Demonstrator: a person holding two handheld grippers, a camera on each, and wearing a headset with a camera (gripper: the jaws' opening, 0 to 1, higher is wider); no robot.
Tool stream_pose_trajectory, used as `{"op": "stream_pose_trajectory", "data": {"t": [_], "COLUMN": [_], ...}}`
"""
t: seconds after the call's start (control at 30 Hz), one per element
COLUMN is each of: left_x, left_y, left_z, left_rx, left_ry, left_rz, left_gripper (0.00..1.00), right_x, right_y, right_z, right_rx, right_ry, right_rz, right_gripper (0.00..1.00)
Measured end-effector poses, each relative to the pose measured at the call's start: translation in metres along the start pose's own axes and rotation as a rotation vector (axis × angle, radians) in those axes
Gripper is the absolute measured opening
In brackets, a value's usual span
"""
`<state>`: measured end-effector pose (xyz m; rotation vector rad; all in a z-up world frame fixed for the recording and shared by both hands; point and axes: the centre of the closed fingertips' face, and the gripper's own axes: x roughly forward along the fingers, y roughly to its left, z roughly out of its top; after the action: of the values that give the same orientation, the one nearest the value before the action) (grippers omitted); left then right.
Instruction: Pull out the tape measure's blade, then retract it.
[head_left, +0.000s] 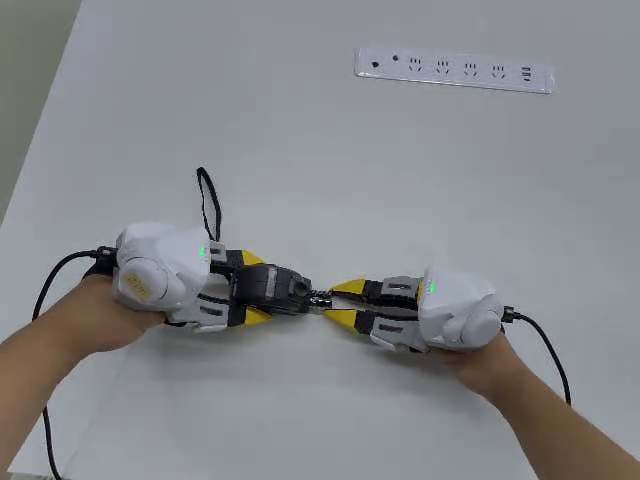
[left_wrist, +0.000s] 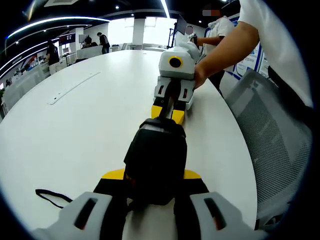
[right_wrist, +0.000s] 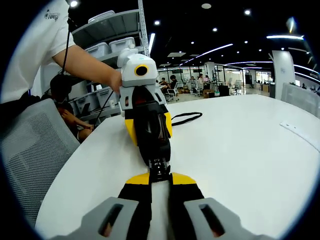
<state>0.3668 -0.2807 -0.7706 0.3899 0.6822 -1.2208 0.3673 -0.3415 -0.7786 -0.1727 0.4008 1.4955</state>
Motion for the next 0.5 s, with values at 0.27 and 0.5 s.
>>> {"op": "stream_pose_trajectory", "data": {"t": [0.27,0.5], "left_x": [0.000,0.000], "left_y": [-0.001,-0.002], "left_z": [0.001,0.002], "left_rx": [0.003,0.003], "left_ry": [0.001,0.001], "left_rz": [-0.001,-0.002], "left_gripper": [0.32,0.32], "right_x": [-0.008,-0.017], "right_y": [0.000,-0.001], "right_z": [-0.003,-0.007], "right_rx": [0.013,0.022], "right_ry": [0.000,-0.001], "right_rz": [-0.005,-0.021], "right_gripper": [0.10,0.10]}}
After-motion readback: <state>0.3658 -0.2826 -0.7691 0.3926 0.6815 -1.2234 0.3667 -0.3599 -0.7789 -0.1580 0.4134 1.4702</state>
